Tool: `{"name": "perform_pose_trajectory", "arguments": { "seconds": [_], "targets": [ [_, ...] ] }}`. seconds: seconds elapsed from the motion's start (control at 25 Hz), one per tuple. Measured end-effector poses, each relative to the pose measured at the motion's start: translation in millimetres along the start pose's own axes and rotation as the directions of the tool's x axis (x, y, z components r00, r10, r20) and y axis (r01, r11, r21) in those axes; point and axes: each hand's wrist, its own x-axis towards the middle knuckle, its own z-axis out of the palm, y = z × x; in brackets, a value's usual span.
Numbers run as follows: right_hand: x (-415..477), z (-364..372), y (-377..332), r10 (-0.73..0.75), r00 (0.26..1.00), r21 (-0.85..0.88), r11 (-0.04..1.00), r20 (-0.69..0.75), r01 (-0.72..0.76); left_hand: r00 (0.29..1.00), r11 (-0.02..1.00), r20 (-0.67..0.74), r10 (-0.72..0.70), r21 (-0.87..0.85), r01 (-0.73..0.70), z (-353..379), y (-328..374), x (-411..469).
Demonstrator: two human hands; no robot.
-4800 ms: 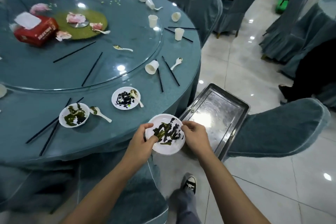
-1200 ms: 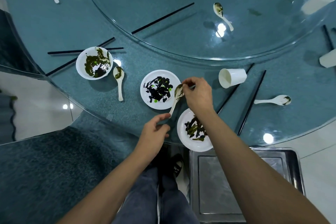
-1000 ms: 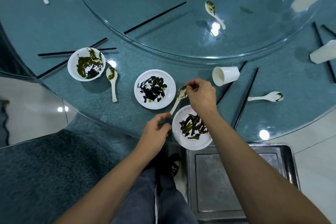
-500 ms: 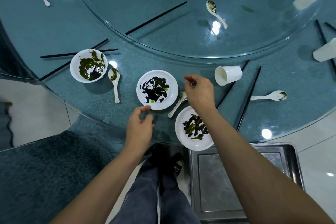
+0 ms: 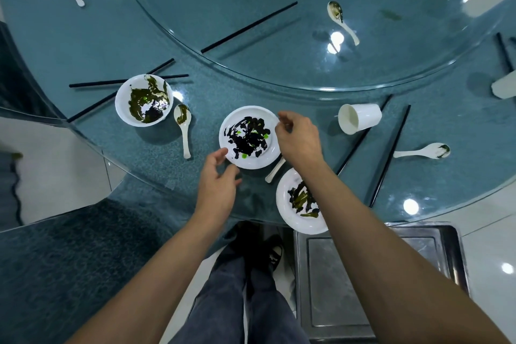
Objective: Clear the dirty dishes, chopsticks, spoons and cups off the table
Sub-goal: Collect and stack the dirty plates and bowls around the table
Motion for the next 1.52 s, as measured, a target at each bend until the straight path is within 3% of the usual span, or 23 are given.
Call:
{"name": "perform_pose_trajectory", "arguments": {
  "seconds": [0.4,0.72,0.96,1.28,1.52],
  "targets": [
    [-45,-42,36,0.092,0.971,0.197,0.979,-0.222,-0.048,0.985,0.990,0.150,0.089,0.095,-0.104,16,8,-28],
    [-95,-46,84,0.144,0.928,0.117,0.987,-0.343,-0.110,0.958,0.963,0.266,0.109,0.210,-0.168,36,-11,-55],
    [-118,-48,108,0.206,0.918,0.092,0.978,-0.339,-0.185,0.949,0.909,0.306,0.074,0.370,-0.190,40,-22,-68],
    [-134,-36,126,0.231,0.908,0.120,0.972,-0.348,-0.201,0.944,0.866,0.327,0.041,0.460,-0.197,37,-28,-75],
    [-133,-33,124,0.314,0.910,0.327,0.919,-0.271,-0.220,0.949,0.875,0.314,-0.003,0.460,-0.149,45,-28,-61]
  ]
}}
